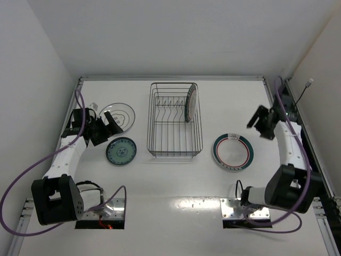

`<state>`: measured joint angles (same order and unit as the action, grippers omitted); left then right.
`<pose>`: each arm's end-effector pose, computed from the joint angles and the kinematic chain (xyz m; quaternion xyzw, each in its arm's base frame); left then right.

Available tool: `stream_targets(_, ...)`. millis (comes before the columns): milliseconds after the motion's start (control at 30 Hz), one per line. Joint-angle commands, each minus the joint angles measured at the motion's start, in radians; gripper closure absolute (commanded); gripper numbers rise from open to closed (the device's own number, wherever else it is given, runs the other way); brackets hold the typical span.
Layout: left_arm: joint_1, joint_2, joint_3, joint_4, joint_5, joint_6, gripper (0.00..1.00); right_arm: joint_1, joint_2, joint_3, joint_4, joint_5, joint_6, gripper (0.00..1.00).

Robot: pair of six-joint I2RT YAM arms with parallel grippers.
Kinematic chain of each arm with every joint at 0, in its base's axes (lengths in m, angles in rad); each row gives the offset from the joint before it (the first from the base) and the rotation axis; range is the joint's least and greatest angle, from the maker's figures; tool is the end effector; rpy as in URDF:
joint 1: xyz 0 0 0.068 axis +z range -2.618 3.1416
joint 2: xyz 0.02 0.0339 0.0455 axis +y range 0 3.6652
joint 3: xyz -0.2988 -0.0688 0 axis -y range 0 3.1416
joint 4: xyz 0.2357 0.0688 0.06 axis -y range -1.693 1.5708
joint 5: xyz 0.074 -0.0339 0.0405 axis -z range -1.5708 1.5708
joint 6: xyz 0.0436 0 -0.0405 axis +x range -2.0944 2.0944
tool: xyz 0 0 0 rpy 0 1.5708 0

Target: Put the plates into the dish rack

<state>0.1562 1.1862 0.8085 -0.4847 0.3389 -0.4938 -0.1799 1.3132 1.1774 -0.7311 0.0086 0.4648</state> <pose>0.2235 0.0205 0.2719 -0.2398 0.8948 -0.2134 0.3104 0.2574 -0.0472 0.3403 0.2988 0.8899 0.0449 0.3418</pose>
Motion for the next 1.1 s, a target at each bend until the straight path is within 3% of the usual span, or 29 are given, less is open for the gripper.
stream_targets(0, -0.009, -0.019, 0.020, 0.015, -0.005, 0.015, 0.09, -0.161, -0.009, -0.217, 0.006, -0.297, 0.043, 0.36)
stream_targets(200, -0.009, -0.019, 0.009, 0.026, 0.005, 0.015, 0.09, -0.265, -0.045, -0.458, 0.029, -0.345, 0.158, 0.41)
stream_targets(667, -0.009, -0.028, 0.000, 0.026, -0.034, 0.015, 0.09, -0.274, 0.060, -0.588, -0.004, -0.279, 0.149, 0.41)
stream_targets(833, -0.009, -0.028, -0.009, 0.046, -0.043, 0.015, 0.09, -0.320, 0.095, -0.651, 0.110, -0.369, 0.182, 0.58)
stream_targets(1033, -0.009, -0.028, -0.009, 0.057, -0.034, 0.006, 0.09, -0.320, 0.127, -0.690, 0.243, -0.429, 0.268, 0.66)
stream_targets(1067, -0.009, -0.028, -0.009, 0.048, -0.044, 0.006, 0.09, -0.320, 0.127, -0.690, 0.262, -0.429, 0.268, 0.72)
